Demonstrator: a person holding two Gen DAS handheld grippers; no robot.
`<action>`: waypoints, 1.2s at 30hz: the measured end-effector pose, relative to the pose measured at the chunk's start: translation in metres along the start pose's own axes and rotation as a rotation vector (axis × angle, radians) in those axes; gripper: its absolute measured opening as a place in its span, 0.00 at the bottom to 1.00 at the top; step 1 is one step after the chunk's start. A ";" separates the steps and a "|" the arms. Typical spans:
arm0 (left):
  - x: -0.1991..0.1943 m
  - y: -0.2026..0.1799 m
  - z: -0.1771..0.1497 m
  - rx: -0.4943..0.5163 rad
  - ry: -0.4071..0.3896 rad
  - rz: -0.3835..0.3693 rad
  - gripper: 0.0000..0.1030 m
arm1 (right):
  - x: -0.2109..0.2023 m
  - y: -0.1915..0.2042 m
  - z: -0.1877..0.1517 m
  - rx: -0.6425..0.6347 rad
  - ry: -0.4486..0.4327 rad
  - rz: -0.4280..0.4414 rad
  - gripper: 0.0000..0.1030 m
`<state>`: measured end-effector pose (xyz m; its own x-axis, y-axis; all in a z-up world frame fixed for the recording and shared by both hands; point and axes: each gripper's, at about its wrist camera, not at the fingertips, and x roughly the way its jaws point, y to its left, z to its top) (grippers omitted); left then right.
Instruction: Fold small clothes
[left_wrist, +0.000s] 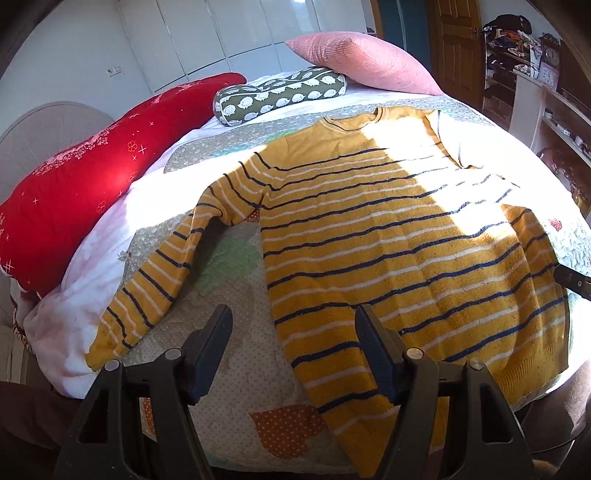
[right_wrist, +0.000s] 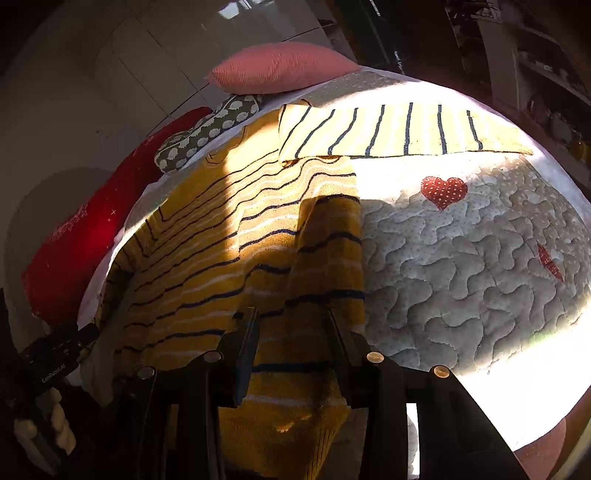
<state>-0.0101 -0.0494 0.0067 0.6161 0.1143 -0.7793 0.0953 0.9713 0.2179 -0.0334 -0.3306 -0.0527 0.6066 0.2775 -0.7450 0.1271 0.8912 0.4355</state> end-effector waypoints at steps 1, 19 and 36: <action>0.000 -0.001 0.000 0.003 0.001 0.001 0.66 | -0.001 -0.002 -0.001 0.005 -0.002 -0.001 0.39; -0.003 -0.039 0.020 0.057 0.033 -0.078 0.67 | -0.019 -0.033 0.007 0.080 -0.042 0.014 0.42; 0.021 -0.133 0.090 0.090 0.030 -0.311 0.67 | 0.003 -0.193 0.111 0.541 -0.180 0.053 0.42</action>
<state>0.0605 -0.1947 0.0137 0.5235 -0.1773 -0.8334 0.3447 0.9386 0.0169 0.0305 -0.5420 -0.0828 0.7414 0.2090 -0.6377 0.4478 0.5537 0.7020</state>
